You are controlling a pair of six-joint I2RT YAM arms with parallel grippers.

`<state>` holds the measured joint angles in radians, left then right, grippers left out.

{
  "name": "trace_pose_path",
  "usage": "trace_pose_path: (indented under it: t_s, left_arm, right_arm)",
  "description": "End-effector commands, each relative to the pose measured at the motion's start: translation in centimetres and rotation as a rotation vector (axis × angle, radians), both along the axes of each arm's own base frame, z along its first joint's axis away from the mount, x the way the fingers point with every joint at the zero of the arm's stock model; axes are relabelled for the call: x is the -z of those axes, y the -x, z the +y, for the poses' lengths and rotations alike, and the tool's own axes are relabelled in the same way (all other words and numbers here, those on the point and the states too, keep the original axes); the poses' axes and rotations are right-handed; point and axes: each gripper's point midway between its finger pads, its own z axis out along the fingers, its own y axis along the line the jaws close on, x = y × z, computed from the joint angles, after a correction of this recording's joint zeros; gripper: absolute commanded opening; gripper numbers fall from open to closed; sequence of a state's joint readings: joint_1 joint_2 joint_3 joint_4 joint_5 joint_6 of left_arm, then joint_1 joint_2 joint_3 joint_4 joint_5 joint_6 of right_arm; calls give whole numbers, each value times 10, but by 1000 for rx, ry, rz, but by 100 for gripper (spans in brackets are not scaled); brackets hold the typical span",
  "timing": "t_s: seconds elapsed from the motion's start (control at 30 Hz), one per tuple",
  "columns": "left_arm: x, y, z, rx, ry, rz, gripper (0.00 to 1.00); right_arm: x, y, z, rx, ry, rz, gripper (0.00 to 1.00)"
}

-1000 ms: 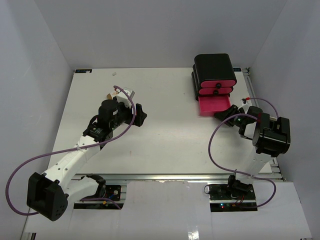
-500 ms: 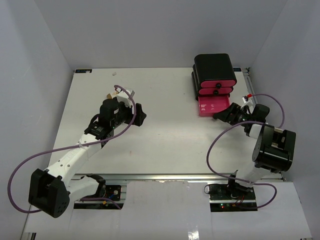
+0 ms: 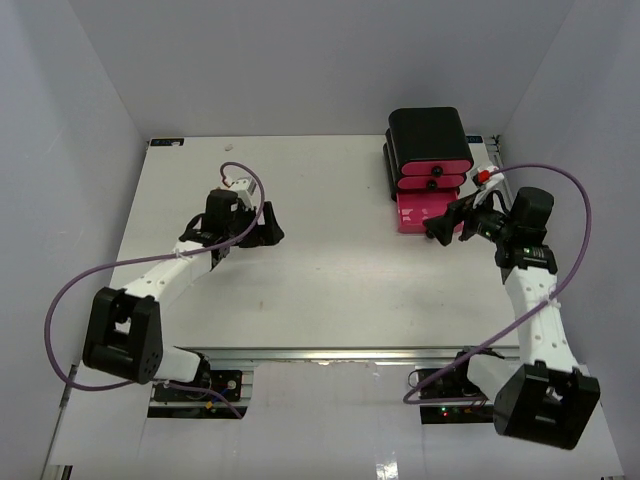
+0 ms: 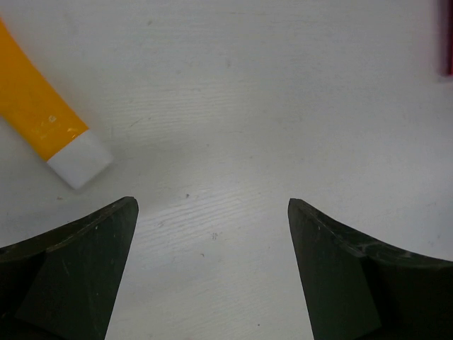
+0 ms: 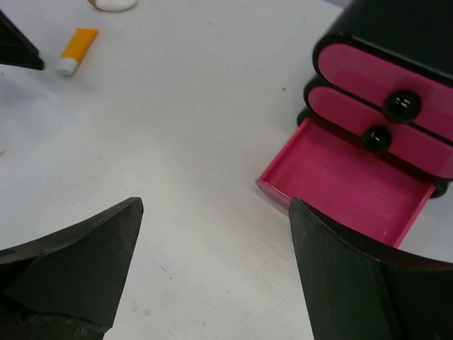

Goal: Organize the makeup

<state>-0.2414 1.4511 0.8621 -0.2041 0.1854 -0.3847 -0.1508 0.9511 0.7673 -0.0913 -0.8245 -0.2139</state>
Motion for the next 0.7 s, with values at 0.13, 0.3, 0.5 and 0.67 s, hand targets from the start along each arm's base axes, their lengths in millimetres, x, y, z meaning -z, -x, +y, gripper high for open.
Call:
trace_pose_path:
  t_s: [0.13,0.3,0.5,0.67]
  left_arm:
    - [35,-23,68,-447,-116,196,92]
    - [49,-39,74,-494,-166,237,91]
    - [56,-56,77,-521,-203,272,80]
    - [68,-53,83,-509,-265,306,70]
  right_arm:
    - [19,36,16,-142,-1,-63,96]
    - [16,44,19,-153,-8,-93,95]
    - [11,46,19,-153,-11,-101,95]
    - [7,47,19,-143,-7,-115,95]
